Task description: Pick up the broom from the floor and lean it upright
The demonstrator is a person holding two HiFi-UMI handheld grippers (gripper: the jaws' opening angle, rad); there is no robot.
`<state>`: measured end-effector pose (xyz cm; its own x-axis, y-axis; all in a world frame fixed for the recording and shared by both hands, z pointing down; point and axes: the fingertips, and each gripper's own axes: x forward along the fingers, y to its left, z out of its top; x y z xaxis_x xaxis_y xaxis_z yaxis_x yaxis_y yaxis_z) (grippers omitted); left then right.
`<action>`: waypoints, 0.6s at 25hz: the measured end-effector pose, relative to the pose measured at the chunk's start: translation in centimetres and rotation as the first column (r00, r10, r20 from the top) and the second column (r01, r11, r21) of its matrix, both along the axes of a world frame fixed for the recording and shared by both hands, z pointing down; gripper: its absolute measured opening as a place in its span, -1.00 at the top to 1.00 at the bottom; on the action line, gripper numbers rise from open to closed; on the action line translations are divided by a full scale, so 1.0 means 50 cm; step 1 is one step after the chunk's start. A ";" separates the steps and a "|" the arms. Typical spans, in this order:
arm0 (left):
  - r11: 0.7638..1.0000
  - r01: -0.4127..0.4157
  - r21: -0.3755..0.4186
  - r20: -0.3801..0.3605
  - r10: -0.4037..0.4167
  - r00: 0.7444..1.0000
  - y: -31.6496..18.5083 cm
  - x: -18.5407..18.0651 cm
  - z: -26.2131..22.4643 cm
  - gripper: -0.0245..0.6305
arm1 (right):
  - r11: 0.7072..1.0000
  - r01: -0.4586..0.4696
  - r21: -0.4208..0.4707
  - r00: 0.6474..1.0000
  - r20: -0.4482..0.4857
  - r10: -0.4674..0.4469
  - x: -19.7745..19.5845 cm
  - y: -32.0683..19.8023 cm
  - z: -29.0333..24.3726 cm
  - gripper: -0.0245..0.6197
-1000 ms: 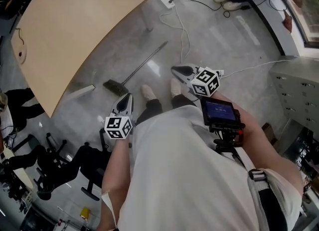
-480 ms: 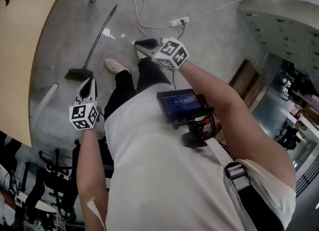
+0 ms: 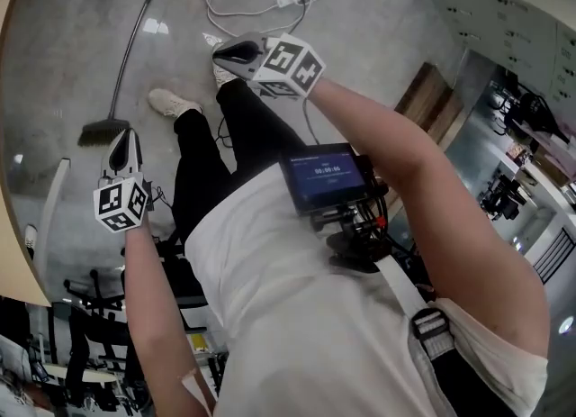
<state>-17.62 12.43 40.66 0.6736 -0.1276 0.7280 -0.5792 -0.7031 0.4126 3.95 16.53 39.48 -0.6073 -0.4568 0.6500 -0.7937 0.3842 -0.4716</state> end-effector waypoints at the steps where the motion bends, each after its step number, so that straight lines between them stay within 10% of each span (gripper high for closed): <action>1: 1.000 -0.011 0.004 0.003 0.011 1.000 -0.003 0.003 0.008 0.89 | 1.000 -0.004 -0.002 1.000 -0.004 0.004 0.005 -0.001 0.004 0.87; 15: 0.998 -0.051 0.026 0.115 0.048 0.992 -0.067 0.089 0.329 0.89 | 1.000 0.024 -0.014 0.998 0.052 -0.023 0.081 -0.052 0.248 0.87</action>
